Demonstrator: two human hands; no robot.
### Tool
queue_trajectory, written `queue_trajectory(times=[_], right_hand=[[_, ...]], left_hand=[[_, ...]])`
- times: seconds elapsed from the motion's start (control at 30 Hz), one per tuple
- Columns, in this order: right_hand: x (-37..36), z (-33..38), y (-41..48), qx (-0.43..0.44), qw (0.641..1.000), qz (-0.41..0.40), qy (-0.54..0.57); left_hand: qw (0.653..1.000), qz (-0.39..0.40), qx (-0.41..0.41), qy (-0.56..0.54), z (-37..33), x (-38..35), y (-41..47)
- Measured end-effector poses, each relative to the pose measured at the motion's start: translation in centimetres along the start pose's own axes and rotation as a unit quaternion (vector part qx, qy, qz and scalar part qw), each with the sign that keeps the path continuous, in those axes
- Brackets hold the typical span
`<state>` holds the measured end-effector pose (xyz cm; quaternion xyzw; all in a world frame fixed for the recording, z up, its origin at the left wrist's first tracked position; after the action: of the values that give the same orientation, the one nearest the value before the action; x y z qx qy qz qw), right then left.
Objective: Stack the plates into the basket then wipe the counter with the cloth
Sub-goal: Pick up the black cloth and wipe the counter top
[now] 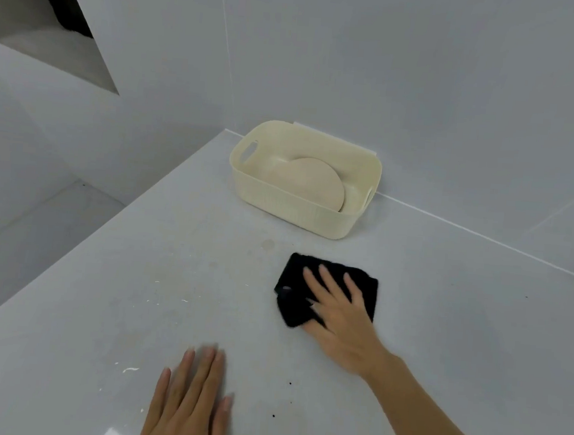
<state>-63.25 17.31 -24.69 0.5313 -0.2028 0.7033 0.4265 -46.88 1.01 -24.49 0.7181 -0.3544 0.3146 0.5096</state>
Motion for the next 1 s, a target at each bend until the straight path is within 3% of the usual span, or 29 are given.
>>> queue_trajectory(times=[0.23, 0.33, 0.4, 0.43, 0.47, 0.53, 0.57, 0.6, 0.63, 0.7, 0.73, 0.83, 0.9, 0.93, 1.0], right_hand=[[-0.1, 6.1, -4.7, 0.112, 0.980, 0.102, 0.130], [0.2, 7.0, -5.9, 0.065, 0.966, 0.147, 0.203], [0.5, 7.0, -5.9, -0.061, 0.948, 0.140, 0.280], [0.7, 6.6, -5.6, -0.185, 0.910, 0.118, 0.351], [1.0, 6.2, -5.4, -0.305, 0.844, 0.080, 0.434], [2.0, 5.6, -4.9, -0.454, 0.685, -0.019, 0.569], [2.7, 5.2, -4.7, -0.488, 0.611, -0.084, 0.618], [3.4, 4.7, -4.2, -0.505, 0.560, -0.143, 0.641], [4.0, 4.0, -4.0, -0.517, 0.548, -0.194, 0.628], [4.7, 3.0, -3.1, -0.539, 0.564, -0.263, 0.568], [4.6, 2.9, -2.2, -0.539, 0.600, -0.274, 0.523], [2.8, 3.6, 1.0, -0.487, 0.779, -0.227, 0.324], [0.6, 4.2, 2.5, -0.397, 0.905, -0.125, 0.094], [-0.4, 4.1, 3.0, -0.351, 0.932, -0.086, 0.004], [-1.3, 4.3, 4.3, -0.321, 0.944, -0.060, -0.053]], left_hand=[[1.000, 0.017, 0.013, -0.003, -0.2, 0.1, -0.1], [1.000, 0.015, 0.020, -0.001, -0.1, -0.1, -0.3], [1.000, 0.018, 0.023, 0.000, 0.2, -0.4, -0.6], [1.000, 0.016, 0.026, -0.001, 0.3, -0.5, -0.6], [1.000, 0.011, 0.028, -0.002, 0.4, -0.6, -0.6], [0.999, 0.000, 0.030, -0.009, 0.4, -0.7, -0.4], [0.999, -0.004, 0.030, -0.013, 0.4, -0.7, -0.3], [0.999, -0.010, 0.028, -0.013, 0.5, -0.8, -0.2], [1.000, -0.015, 0.024, -0.009, 0.6, -0.9, -0.1], [0.999, -0.032, 0.014, 0.008, 0.6, -0.9, 0.0], [0.999, -0.041, 0.009, 0.021, 0.6, -1.0, 0.1], [0.997, -0.047, -0.009, 0.060, 0.6, -1.1, 0.5], [0.995, -0.049, -0.023, 0.083, 0.6, -1.3, 0.6], [0.994, -0.049, -0.029, 0.094, 0.6, -1.4, 0.7], [0.993, -0.040, -0.042, 0.101, 0.9, -1.6, 0.8]])
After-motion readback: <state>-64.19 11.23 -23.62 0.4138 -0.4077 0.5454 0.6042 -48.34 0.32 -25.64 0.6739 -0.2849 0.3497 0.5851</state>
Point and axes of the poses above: each hand's wrist, its own y-axis towards the middle knuckle, its own x-axis out of the back of the hand, z = x × y, the point moved 4 cm from there along y, towards the middle knuckle, and after that the axes turned 12 degrees about -z, right-handed, at the moved point
